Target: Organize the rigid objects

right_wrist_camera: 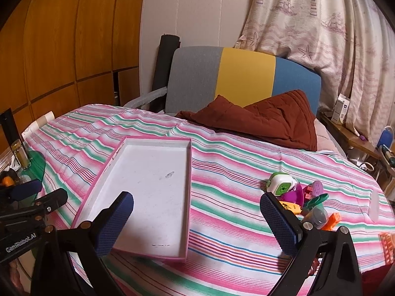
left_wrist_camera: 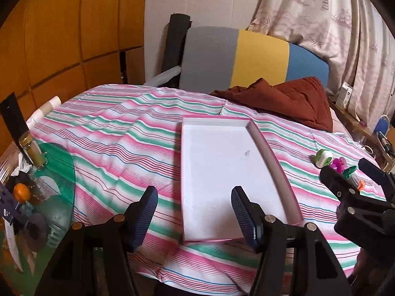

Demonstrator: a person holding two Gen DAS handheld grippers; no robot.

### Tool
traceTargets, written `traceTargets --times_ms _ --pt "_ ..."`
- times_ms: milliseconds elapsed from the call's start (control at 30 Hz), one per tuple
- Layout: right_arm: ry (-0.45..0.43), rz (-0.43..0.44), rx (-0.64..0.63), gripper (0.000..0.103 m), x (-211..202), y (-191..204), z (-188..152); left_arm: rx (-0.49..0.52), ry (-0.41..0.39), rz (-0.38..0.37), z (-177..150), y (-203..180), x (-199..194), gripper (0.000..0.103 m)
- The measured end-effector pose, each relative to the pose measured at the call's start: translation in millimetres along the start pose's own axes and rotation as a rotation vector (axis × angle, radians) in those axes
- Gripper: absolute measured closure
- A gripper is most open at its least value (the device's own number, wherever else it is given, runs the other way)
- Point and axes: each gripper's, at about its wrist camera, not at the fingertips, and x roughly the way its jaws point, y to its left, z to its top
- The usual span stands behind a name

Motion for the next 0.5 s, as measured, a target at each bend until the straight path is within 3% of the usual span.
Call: traceTargets --times_ms 100,500 --pt "0.005 -0.003 0.000 0.000 1.3 -5.1 -0.2 0.029 -0.007 0.019 0.7 -6.8 1.3 0.040" --pt "0.044 -0.032 0.059 0.000 10.5 -55.6 0.7 0.103 -0.012 -0.021 5.5 -23.7 1.5 0.040"
